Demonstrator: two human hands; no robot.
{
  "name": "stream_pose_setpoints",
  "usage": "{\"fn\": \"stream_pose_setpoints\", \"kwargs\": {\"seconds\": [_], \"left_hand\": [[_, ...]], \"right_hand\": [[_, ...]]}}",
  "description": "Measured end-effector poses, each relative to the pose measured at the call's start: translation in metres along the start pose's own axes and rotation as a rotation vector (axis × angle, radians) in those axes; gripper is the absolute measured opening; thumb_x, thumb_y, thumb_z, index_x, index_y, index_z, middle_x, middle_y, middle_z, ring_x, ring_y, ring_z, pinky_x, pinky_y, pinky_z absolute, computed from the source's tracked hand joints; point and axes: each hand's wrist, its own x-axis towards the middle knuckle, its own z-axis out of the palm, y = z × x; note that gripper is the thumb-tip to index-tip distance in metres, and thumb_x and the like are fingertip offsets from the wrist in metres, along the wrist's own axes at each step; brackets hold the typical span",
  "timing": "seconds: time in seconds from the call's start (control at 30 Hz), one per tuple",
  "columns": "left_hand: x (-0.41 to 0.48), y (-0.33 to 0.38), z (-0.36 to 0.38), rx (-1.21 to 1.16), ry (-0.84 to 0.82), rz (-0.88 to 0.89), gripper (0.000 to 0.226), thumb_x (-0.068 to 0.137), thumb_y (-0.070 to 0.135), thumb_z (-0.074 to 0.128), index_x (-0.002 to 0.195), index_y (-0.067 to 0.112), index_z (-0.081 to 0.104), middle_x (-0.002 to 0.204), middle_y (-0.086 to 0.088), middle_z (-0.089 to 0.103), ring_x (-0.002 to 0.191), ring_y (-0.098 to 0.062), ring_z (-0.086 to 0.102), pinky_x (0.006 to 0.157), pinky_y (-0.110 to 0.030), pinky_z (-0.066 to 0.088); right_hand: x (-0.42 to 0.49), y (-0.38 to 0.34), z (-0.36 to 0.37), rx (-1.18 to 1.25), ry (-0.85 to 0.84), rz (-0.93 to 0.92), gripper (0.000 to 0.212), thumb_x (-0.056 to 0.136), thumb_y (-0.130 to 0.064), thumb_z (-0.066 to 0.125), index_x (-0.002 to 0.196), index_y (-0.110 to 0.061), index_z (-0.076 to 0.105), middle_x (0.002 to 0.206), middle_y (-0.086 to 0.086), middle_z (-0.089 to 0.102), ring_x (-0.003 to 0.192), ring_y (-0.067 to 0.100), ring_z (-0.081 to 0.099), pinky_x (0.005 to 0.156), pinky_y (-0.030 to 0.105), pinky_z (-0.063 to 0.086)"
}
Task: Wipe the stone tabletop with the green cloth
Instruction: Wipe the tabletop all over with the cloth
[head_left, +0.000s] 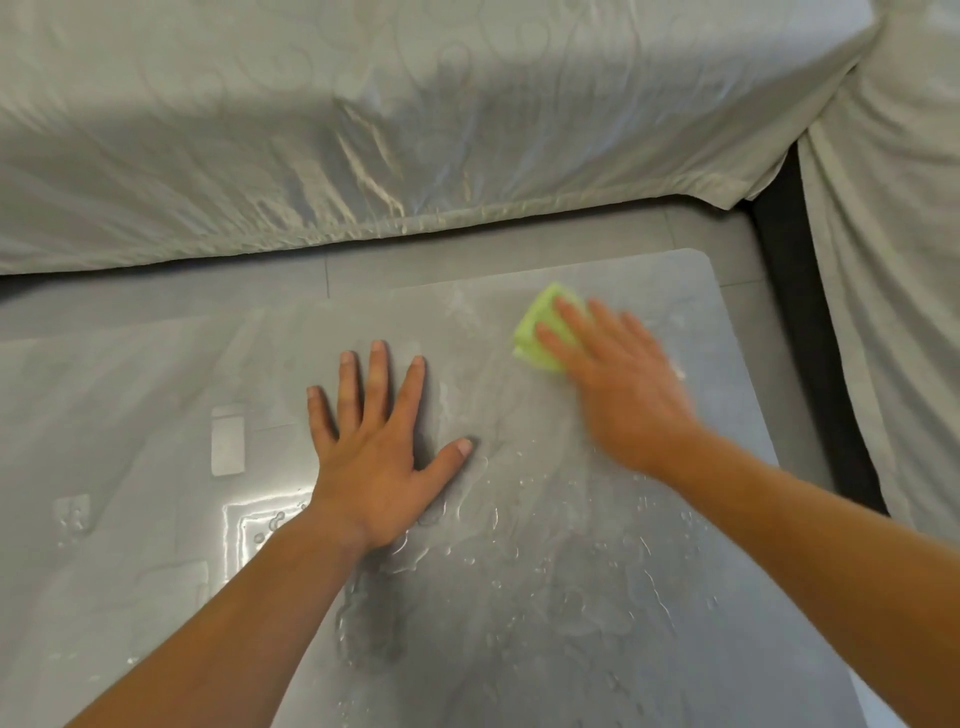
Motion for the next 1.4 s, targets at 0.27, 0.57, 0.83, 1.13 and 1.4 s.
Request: {"fn": "stream_pose_setpoints", "kwargs": {"seconds": [0.27,0.57,0.83,1.13,1.4], "left_hand": [[0.002,-0.001,0.007,0.067,0.041,-0.004,0.107,0.071,0.095,0.019,0.152,0.039,-0.023,0.155,0.003,-0.042,0.14,-0.023,-0.043,0.116,-0.056,-0.019],[0.002,0.001,0.008,0.053,0.049,-0.02,0.112,0.065,0.098,0.021,0.153,0.04,-0.017,0.158,0.004,-0.038,0.142,-0.021,-0.041,0.117,-0.056,-0.019],[0.002,0.002,0.007,0.039,0.049,-0.022,0.113,0.064,0.098,0.022,0.153,0.041,-0.016,0.159,0.005,-0.036,0.142,-0.019,-0.04,0.117,-0.055,-0.018],[0.002,0.0,0.008,0.053,0.038,-0.014,0.111,0.065,0.098,0.017,0.152,0.041,-0.02,0.156,0.004,-0.041,0.142,-0.021,-0.041,0.117,-0.056,-0.018],[0.001,-0.001,0.007,0.027,0.032,-0.008,0.096,0.075,0.09,0.014,0.15,0.043,-0.022,0.156,0.006,-0.041,0.139,-0.017,-0.045,0.114,-0.05,-0.026]], "right_hand": [[-0.047,-0.041,0.006,0.056,0.004,0.061,0.077,0.087,-0.006,0.036,0.157,-0.032,0.015,0.167,0.001,0.005,0.153,0.031,0.005,0.123,0.043,0.007],[-0.034,0.003,-0.004,0.122,0.083,0.385,0.071,0.096,-0.006,0.042,0.156,-0.034,0.015,0.167,-0.002,0.001,0.153,0.027,0.0,0.124,0.043,0.002],[-0.088,0.018,0.0,0.16,0.029,0.271,0.067,0.098,-0.005,0.044,0.154,-0.037,0.025,0.165,-0.006,0.009,0.153,0.023,0.005,0.122,0.034,-0.001],[-0.101,-0.01,0.009,0.119,0.033,0.14,0.073,0.09,-0.002,0.051,0.153,-0.032,0.029,0.165,0.0,0.015,0.152,0.03,0.014,0.124,0.034,-0.001],[-0.038,-0.037,0.004,0.099,0.066,0.24,0.075,0.09,-0.011,0.043,0.156,-0.035,0.015,0.167,0.005,0.003,0.153,0.033,0.004,0.123,0.047,0.009]]}}
